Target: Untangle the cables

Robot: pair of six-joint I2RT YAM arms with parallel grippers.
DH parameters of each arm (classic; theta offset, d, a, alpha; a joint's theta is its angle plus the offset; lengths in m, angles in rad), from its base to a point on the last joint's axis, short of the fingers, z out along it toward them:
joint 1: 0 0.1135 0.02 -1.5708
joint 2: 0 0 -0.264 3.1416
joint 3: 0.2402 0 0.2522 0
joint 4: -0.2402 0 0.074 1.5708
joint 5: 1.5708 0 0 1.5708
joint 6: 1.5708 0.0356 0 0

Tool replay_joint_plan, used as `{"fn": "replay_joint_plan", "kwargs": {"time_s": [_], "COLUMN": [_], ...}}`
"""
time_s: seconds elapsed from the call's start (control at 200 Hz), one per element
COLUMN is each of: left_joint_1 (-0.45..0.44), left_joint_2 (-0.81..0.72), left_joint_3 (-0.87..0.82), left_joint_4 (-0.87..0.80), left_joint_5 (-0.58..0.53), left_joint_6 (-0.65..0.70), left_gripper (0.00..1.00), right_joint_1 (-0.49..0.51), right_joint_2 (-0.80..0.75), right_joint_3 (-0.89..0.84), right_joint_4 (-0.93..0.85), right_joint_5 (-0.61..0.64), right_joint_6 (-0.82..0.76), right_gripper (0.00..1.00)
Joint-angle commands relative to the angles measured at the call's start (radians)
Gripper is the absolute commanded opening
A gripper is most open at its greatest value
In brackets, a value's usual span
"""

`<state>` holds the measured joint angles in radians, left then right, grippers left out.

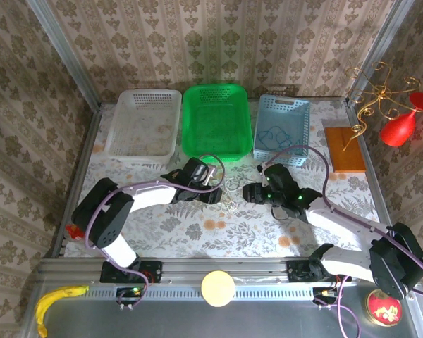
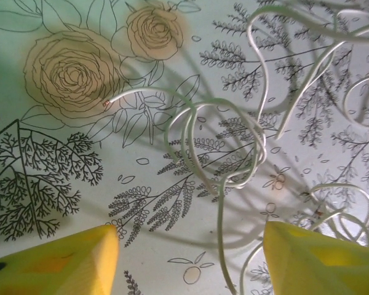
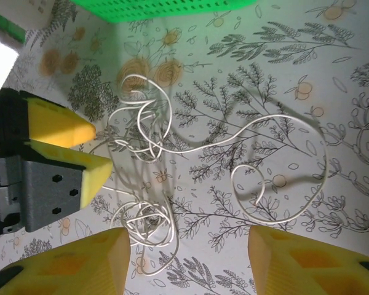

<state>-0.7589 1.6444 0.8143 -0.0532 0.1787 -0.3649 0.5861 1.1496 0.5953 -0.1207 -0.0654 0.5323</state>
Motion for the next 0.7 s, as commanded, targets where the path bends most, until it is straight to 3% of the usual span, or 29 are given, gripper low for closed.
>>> {"fn": "replay_joint_plan", "kwargs": {"time_s": [0.0,0.16,0.28,0.695], "left_joint_1": [-0.008,-0.007,-0.006,0.092], "left_joint_2": [0.021,0.049,0.028,-0.199], "left_joint_3": [0.037,0.049,0.059,0.057], "left_joint_4": [0.005,0.027,0.019,0.078], "left_joint_5": [0.004,0.04,0.061,0.23], "left_joint_6": [0.012,0.005,-0.004,-0.168], "left_gripper": [0.58,0.4,0.0,0.0], "right_joint_1": [-0.007,-0.008,-0.008,-0.008], "right_joint_2": [-0.02,-0.022,-0.025,0.004], "right_joint_3": [-0.011,-0.011,-0.01,0.008], "right_joint_4": [0.012,0.028,0.039,0.121], "right_joint_5": [-0.041,-0.082,-0.111,-0.228], "right_joint_6": [0.015,0.016,0.01,0.006], "right_gripper": [0.55,0.55,0.55,0.6]}}
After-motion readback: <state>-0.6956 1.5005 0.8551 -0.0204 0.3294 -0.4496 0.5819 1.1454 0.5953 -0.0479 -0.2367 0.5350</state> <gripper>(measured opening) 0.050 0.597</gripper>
